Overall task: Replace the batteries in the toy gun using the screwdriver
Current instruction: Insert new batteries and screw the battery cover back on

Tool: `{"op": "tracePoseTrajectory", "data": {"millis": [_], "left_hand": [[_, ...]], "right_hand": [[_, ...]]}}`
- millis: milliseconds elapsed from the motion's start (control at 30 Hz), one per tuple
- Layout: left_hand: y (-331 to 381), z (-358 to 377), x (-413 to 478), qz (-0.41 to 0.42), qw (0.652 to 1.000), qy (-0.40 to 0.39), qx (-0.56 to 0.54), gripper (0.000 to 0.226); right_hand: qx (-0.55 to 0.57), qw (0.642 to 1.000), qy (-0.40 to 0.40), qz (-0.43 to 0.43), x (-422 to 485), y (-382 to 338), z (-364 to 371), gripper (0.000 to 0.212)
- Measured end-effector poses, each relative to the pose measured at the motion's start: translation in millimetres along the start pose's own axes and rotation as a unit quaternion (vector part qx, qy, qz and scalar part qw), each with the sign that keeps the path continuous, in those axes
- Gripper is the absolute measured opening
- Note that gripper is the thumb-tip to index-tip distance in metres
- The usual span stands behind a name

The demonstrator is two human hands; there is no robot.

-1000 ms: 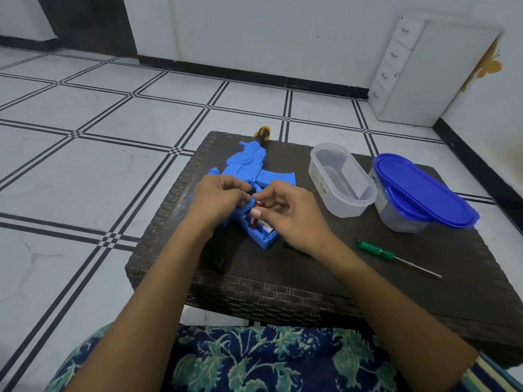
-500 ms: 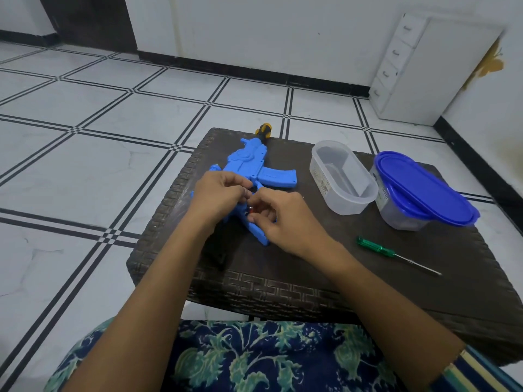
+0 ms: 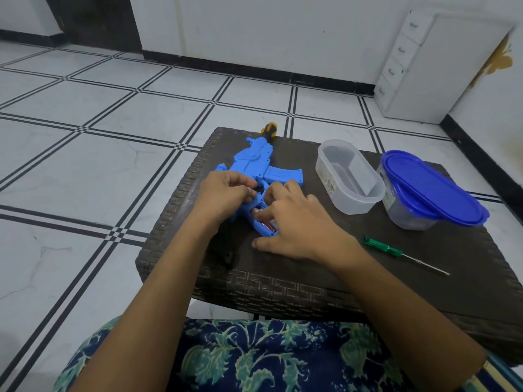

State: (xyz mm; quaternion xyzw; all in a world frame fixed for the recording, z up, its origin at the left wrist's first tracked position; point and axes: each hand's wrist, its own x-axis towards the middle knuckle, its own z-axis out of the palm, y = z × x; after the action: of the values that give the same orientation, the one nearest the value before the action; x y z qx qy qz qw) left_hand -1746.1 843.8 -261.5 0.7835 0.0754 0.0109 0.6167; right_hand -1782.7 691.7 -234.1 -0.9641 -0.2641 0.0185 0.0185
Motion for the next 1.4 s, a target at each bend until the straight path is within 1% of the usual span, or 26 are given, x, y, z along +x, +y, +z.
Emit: {"op": "tracePoseTrajectory", "data": {"millis": [167, 233, 433, 500, 567, 633, 700, 767, 800, 867, 967, 1000, 1067, 1167, 1267, 1333, 1400], "left_hand": [[0.4, 1.5, -1.0, 0.002, 1.000, 0.004, 0.005, 0.021], [0.5, 2.4, -0.8, 0.000, 1.000, 0.002, 0.005, 0.022], [0.5, 2.2, -1.3, 0.009, 1.000, -0.002, 0.001, 0.022], [-0.6, 2.5, 0.0, 0.009, 1.000, 0.002, 0.005, 0.022], [-1.5, 4.6, 2.1, 0.009, 1.000, 0.008, 0.019, 0.022], [-1.2, 9.3, 3.4, 0.019, 0.999, 0.019, 0.046, 0.020], [0.4, 14.7, 4.2, 0.058, 0.991, 0.033, 0.117, 0.015], [3.5, 20.8, 3.3, 0.109, 0.975, 0.040, 0.189, 0.015], [4.7, 23.0, 2.4, 0.128, 0.970, 0.033, 0.205, 0.016], [6.6, 30.1, 1.2, 0.156, 0.962, 0.009, 0.224, 0.018], [10.8, 44.3, -2.1, 0.186, 0.952, -0.016, 0.241, 0.018], [13.5, 50.3, -4.1, 0.198, 0.950, -0.023, 0.242, 0.017], [18.4, 62.6, -8.2, 0.224, 0.943, -0.036, 0.244, 0.017], [26.1, 82.8, -13.6, 0.252, 0.938, -0.060, 0.230, 0.019], [33.1, 104.7, -15.8, 0.301, 0.919, -0.081, 0.242, 0.022], [37.8, 119.8, -17.6, 0.328, 0.906, -0.093, 0.251, 0.026], [41.1, 132.2, -21.0, 0.339, 0.902, -0.097, 0.251, 0.029]], "right_hand": [[0.000, 0.999, 0.036, -0.007, 4.8, -2.0, 0.5, 0.035], [0.019, 0.999, 0.039, -0.004, 5.4, 0.5, 1.4, 0.033], [0.037, 0.999, 0.034, 0.011, 0.3, 4.6, 2.7, 0.030], [0.065, 0.998, 0.016, 0.021, -2.9, 8.4, 4.3, 0.032], [0.099, 0.995, -0.005, 0.027, -7.7, 12.3, 5.7, 0.038], [0.115, 0.993, -0.003, 0.026, -13.2, 14.6, 8.2, 0.045], [0.128, 0.991, 0.019, 0.025, -17.8, 17.5, 11.1, 0.044], [0.167, 0.984, 0.058, 0.033, -21.5, 25.1, 12.9, 0.041], [0.193, 0.976, 0.087, 0.041, -22.5, 29.7, 12.8, 0.040], [0.221, 0.961, 0.152, 0.068, -26.6, 40.9, 9.3, 0.035], [0.168, 0.948, 0.242, 0.122, -36.5, 58.5, 1.2, 0.029], [0.141, 0.943, 0.266, 0.144, -41.2, 65.0, -1.7, 0.031], [0.096, 0.933, 0.284, 0.196, -48.1, 78.3, -5.6, 0.041], [0.049, 0.920, 0.266, 0.283, -55.3, 97.1, -8.9, 0.057], [0.009, 0.906, 0.201, 0.371, -63.9, 114.5, -11.1, 0.073], [0.002, 0.896, 0.176, 0.409, -70.8, 124.9, -11.0, 0.078], [0.003, 0.891, 0.155, 0.427, -76.2, 132.0, -9.0, 0.081]]}}
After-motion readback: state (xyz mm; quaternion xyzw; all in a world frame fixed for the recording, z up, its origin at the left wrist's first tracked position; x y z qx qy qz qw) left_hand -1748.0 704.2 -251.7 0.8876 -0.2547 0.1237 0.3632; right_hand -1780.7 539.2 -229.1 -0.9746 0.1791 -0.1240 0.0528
